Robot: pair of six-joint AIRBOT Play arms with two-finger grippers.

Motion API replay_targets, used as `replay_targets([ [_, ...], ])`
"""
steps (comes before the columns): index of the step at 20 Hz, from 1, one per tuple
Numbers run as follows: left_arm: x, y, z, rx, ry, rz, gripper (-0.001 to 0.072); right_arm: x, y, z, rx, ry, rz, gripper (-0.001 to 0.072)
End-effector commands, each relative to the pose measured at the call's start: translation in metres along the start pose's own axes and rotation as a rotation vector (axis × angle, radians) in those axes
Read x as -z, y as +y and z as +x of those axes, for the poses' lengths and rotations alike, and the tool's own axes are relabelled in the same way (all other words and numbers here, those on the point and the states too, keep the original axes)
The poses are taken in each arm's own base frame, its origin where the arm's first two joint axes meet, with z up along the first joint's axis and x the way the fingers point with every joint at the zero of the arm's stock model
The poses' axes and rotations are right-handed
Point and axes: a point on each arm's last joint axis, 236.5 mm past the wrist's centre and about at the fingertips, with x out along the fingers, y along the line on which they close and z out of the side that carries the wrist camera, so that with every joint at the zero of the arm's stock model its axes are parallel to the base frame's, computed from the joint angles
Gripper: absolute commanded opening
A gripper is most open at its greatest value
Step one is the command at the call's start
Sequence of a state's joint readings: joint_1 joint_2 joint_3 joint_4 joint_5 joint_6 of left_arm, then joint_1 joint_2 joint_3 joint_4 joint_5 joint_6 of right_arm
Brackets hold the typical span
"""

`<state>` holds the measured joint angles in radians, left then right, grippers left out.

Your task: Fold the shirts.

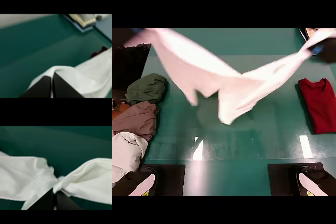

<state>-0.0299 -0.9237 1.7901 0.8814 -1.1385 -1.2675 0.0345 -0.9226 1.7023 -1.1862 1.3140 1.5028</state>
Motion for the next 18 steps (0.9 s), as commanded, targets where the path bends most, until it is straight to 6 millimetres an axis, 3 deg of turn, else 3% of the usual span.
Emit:
replay_targets([
  [1, -0.115, -0.051, -0.110, -0.119, -0.329, 0.248, 0.0020, -0.070, 0.013, -0.094, 0.081, -0.253, -0.090, 0.0015],
  [3, -0.134, -0.073, -0.140, -0.111, -0.426, 0.274, 0.0020, -0.091, 0.018, -0.136, 0.128, -0.362, -0.122, 0.0015],
  [5, -0.136, -0.083, -0.148, -0.091, -0.445, 0.271, 0.0020, -0.100, 0.017, -0.169, 0.194, -0.446, -0.137, 0.0014],
  [7, -0.129, -0.086, -0.140, -0.055, -0.419, 0.253, 0.0020, -0.096, 0.007, -0.182, 0.265, -0.465, -0.122, 0.0015],
  [9, -0.113, -0.063, -0.115, -0.075, -0.349, 0.212, 0.0020, -0.086, -0.011, -0.175, 0.315, -0.445, -0.086, 0.0014],
  [10, -0.098, -0.044, -0.096, -0.096, -0.292, 0.180, 0.0020, -0.081, -0.019, -0.164, 0.312, -0.419, -0.061, 0.0014],
  [12, -0.045, 0.009, -0.043, -0.155, -0.117, 0.067, 0.0020, -0.068, -0.032, -0.123, 0.245, -0.317, -0.012, 0.0014],
  [14, 0.035, 0.064, 0.011, -0.209, 0.115, -0.043, 0.0021, -0.051, -0.046, -0.072, 0.155, -0.174, 0.050, 0.0014],
  [18, 0.178, 0.138, 0.082, -0.274, 0.464, -0.215, 0.0021, -0.001, -0.064, 0.060, 0.030, 0.126, 0.113, 0.0014],
])
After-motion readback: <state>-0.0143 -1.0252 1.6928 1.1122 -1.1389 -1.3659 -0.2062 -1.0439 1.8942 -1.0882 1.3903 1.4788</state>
